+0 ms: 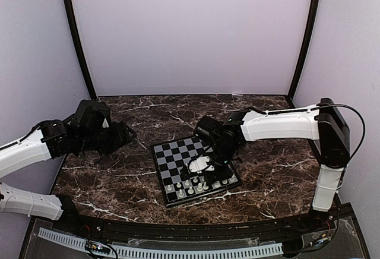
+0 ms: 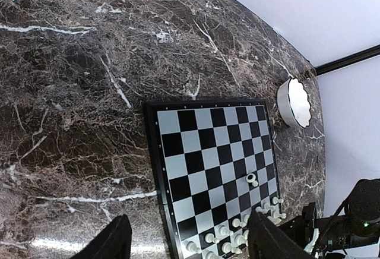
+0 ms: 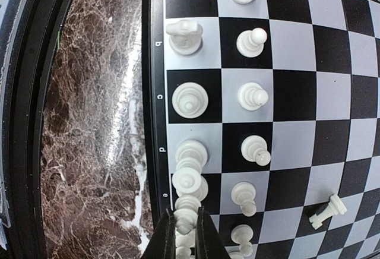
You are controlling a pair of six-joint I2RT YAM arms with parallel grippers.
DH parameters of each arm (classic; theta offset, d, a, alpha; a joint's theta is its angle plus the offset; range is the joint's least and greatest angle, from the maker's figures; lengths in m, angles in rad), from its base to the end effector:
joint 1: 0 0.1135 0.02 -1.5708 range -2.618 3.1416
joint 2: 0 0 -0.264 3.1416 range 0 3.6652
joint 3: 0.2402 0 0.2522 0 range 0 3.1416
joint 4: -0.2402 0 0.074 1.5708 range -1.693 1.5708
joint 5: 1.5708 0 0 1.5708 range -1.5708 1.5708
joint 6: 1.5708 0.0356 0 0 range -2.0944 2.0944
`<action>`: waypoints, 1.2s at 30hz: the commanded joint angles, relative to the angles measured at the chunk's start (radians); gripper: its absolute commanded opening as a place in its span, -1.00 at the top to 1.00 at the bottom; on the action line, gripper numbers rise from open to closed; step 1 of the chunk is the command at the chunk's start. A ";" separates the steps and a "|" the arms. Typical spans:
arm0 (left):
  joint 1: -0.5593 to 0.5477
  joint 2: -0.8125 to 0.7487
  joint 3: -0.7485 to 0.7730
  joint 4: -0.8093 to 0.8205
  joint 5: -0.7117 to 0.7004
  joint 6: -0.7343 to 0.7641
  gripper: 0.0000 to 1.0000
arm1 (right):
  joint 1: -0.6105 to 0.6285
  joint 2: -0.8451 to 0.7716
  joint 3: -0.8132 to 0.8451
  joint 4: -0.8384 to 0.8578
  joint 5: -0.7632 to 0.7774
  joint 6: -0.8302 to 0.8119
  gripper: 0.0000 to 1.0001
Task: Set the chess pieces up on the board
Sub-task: Adjust the king at e1.
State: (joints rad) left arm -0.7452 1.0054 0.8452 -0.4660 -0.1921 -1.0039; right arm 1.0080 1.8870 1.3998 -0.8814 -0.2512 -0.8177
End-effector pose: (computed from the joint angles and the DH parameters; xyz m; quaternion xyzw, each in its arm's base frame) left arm 0.1650 -0.1430 0.2927 -0.1576 0.8734 -0.2927 0.3560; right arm 0.1891 0.3163 0.1965 -0.7887 0.5936 0.1336 0.0878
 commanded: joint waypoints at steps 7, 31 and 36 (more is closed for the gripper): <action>-0.007 -0.007 -0.026 0.043 0.011 -0.004 -0.39 | 0.011 -0.007 0.006 -0.038 0.062 0.011 0.93; -0.007 -0.007 -0.048 0.069 0.018 -0.001 -0.39 | 0.011 0.000 0.037 -0.080 0.028 0.009 0.44; -0.007 0.000 -0.032 0.062 0.018 0.017 -0.38 | -0.034 -0.012 0.136 -0.210 -0.029 0.001 0.35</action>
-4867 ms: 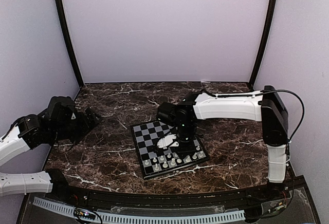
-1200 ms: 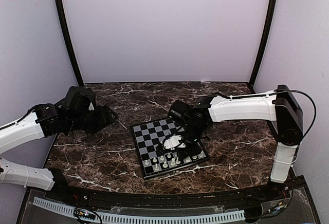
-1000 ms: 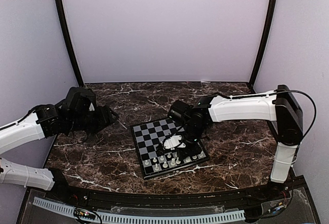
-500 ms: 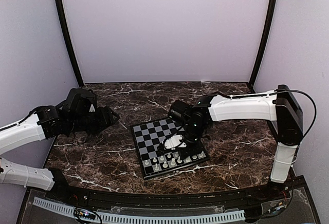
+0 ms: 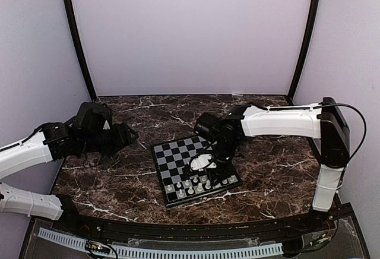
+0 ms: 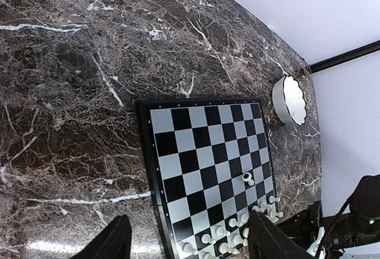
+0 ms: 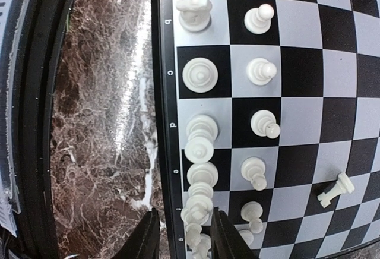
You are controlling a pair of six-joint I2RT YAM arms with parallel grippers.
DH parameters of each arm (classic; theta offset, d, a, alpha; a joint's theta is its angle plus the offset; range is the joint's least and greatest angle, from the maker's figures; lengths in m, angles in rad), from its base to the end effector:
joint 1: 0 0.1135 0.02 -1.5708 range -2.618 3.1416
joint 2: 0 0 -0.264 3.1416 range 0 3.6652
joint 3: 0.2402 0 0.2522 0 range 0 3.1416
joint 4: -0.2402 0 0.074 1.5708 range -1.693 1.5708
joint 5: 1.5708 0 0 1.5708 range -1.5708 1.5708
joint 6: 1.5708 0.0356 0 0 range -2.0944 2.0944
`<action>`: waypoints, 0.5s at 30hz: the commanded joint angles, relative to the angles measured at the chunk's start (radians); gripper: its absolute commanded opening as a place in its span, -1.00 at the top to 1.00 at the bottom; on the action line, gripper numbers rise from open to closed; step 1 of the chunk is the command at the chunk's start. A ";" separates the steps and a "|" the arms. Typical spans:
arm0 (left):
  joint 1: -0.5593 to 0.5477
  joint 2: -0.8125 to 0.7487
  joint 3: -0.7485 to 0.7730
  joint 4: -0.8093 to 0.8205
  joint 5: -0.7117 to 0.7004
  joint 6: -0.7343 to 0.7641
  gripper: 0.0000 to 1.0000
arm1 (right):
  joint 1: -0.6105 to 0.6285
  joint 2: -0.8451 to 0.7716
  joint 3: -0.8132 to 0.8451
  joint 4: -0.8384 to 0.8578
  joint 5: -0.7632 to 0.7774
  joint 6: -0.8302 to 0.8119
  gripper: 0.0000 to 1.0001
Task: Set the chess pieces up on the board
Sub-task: Adjust the king at e1, then pick up the rook from the chessboard.
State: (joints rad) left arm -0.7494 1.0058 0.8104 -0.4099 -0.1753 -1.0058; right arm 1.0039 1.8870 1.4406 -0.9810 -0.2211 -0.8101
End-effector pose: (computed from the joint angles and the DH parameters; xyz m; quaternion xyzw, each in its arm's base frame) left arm 0.1655 -0.1455 0.2857 -0.1531 0.8699 -0.3062 0.3551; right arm 0.1892 0.3117 0.2052 -0.7857 0.6046 0.1164 0.0602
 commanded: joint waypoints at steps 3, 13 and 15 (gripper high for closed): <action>-0.008 0.029 0.038 -0.007 0.011 0.059 -0.38 | -0.095 -0.018 0.163 -0.145 -0.123 0.010 0.32; -0.103 0.241 0.263 -0.098 0.041 0.289 -0.28 | -0.252 0.057 0.142 0.085 -0.124 0.221 0.32; -0.114 0.253 0.285 -0.108 0.058 0.315 -0.25 | -0.252 0.065 0.126 0.128 -0.114 0.225 0.32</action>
State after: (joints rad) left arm -0.8371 1.2411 1.0348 -0.4557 -0.1486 -0.8040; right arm 0.7452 1.9270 1.5963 -0.9649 -0.3321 -0.6422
